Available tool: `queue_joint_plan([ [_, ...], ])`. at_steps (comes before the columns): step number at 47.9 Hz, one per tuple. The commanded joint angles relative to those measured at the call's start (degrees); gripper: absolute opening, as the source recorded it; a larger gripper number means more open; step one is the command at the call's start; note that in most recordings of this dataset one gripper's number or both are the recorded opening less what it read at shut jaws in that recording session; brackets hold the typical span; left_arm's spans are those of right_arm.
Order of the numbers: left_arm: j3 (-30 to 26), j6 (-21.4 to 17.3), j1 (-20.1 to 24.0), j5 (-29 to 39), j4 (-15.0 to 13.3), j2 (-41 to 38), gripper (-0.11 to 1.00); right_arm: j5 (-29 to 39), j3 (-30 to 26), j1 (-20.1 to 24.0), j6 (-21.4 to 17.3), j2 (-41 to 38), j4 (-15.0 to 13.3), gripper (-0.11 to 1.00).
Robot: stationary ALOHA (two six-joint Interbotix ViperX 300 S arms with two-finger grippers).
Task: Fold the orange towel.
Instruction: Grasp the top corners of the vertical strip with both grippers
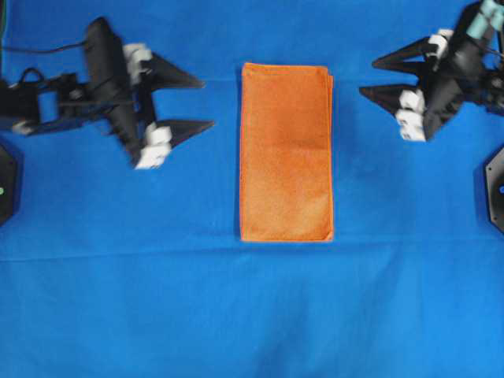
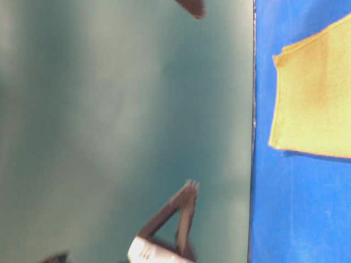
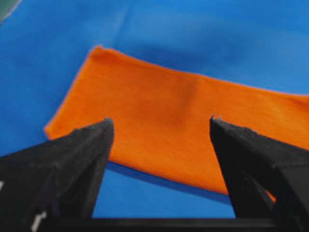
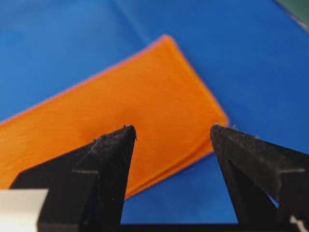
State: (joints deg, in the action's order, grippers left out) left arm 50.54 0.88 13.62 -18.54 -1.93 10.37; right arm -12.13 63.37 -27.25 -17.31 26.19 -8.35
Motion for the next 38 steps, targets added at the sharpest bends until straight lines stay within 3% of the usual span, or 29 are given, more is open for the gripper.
queue_joint_plan([
  [1,-3.69,0.00,2.55,-0.35,-0.09,-3.87,0.75,0.18,-3.60,-2.72,0.35,-5.54,-0.18,0.65],
  [18,-12.83,0.09,9.23,-0.70,-0.09,-19.78,0.75,0.00,-11.60,-5.01,0.53,-23.91,-0.79,0.65],
  [38,-18.02,0.09,11.25,-0.79,-0.09,-28.30,0.74,-2.72,-12.74,-5.98,0.53,-30.06,-0.44,0.65],
])
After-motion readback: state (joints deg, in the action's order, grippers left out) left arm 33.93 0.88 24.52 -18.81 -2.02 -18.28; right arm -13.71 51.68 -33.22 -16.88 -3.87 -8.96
